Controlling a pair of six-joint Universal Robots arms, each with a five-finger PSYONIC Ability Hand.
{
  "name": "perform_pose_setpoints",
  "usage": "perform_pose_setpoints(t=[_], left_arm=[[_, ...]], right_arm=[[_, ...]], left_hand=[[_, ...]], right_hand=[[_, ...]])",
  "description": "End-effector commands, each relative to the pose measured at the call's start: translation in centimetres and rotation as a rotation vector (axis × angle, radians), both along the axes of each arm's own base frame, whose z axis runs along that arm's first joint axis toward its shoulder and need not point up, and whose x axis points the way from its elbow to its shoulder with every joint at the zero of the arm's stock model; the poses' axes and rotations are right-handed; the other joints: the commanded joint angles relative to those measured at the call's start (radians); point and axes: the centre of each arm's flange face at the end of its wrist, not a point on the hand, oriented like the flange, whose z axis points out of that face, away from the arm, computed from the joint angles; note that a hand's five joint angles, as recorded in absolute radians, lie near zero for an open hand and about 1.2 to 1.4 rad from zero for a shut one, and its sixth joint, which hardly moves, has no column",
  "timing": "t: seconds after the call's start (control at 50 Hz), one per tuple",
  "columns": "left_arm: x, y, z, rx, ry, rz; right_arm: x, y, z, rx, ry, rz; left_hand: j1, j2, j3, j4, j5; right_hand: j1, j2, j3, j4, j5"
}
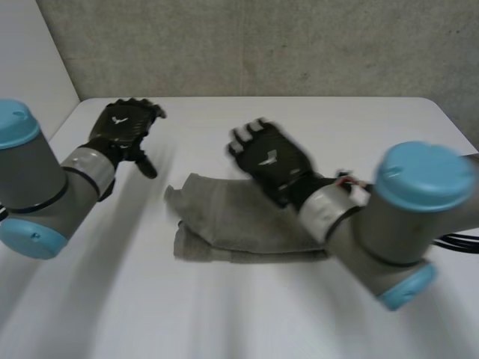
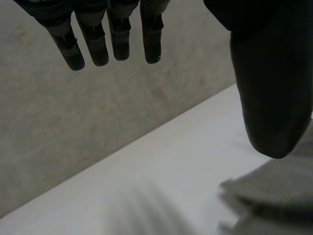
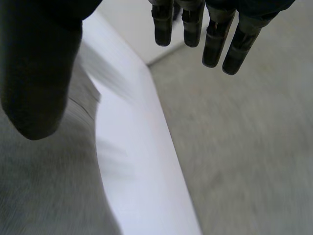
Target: Fold the towel.
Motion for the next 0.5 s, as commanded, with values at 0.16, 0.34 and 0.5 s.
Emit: perform_pose_setpoints(t=[0.16,0.34,0.5], left_arm=[[-5.3,3.3,-0.7,0.075,0.143,-0.148],[-7.0,4.2,-5.0,0.157,0.094,-0.152],[-6.5,4.4,-5.0,0.167,0.096,-0.107]], right_arm=[[-10.1,-0.6,-4.9,0.53,0.002,-0.308],[-11.0,-0.5,-6.1,0.563,-0.003,-0.307],[-10.7,-1.3,-8.2,0.544,0.023,-0.294]], left_hand=[[-0.032,-0.026,-0.049,-0.055,-0.001],[-0.027,-0.02,-0.049,-0.055,0.005],[-0.024,-0.017,-0.049,-0.055,0.008]], right_hand=[[-0.064,-0.069,-0.053,-0.07,-0.061],[0.209,0.205,-0.053,-0.07,0.213],[0.462,0.457,-0.053,-0.07,0.465]])
